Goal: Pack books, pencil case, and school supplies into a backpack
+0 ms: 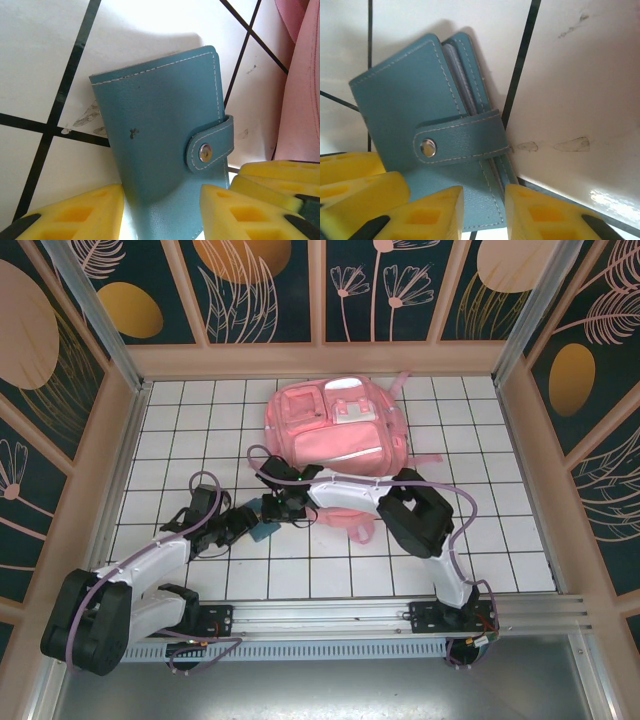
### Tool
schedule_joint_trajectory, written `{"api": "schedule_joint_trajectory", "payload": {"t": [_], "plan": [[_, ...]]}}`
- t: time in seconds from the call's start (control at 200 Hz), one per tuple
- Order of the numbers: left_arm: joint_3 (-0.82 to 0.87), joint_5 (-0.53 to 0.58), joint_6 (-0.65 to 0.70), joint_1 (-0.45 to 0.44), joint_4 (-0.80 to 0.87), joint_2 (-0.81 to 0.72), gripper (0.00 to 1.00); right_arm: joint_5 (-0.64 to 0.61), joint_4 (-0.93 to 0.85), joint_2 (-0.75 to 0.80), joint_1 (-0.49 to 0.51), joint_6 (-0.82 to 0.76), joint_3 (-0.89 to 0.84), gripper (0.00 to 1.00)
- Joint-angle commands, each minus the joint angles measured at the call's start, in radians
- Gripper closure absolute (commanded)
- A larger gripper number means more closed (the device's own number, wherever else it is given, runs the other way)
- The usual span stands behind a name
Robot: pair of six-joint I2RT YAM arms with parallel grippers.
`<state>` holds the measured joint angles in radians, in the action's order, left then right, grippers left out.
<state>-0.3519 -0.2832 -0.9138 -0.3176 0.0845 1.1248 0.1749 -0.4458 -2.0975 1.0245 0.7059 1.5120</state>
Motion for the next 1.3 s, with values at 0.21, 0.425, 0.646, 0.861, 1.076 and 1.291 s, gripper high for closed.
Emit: {"api": "schedule_joint_trajectory", "payload": {"t": [0.21, 0.425, 0.646, 0.861, 1.076, 1.291], "plan": [[0.039, -0.123, -0.04, 0.003, -0.154, 0.021, 0.52, 0.114, 0.001, -0.043, -0.021, -0.049, -0.043, 0.71], [0.034, -0.188, -0.043, 0.003, -0.217, 0.031, 0.52, 0.191, 0.083, -0.021, -0.059, -0.038, -0.119, 0.71], [0.017, -0.161, -0.03, 0.005, -0.187, 0.032, 0.78, 0.2, 0.098, 0.001, -0.07, -0.039, -0.139, 0.71], [-0.085, 0.041, 0.039, 0.004, 0.049, -0.057, 0.95, 0.22, 0.225, 0.139, -0.063, -0.04, -0.2, 0.65], [-0.218, 0.127, 0.088, 0.004, 0.122, -0.178, 0.93, 0.231, 0.402, 0.363, -0.089, -0.041, -0.308, 0.34], [-0.299, -0.012, 0.016, 0.003, -0.072, -0.158, 0.92, 0.297, 0.627, 0.554, -0.195, 0.071, -0.479, 0.14]]}}
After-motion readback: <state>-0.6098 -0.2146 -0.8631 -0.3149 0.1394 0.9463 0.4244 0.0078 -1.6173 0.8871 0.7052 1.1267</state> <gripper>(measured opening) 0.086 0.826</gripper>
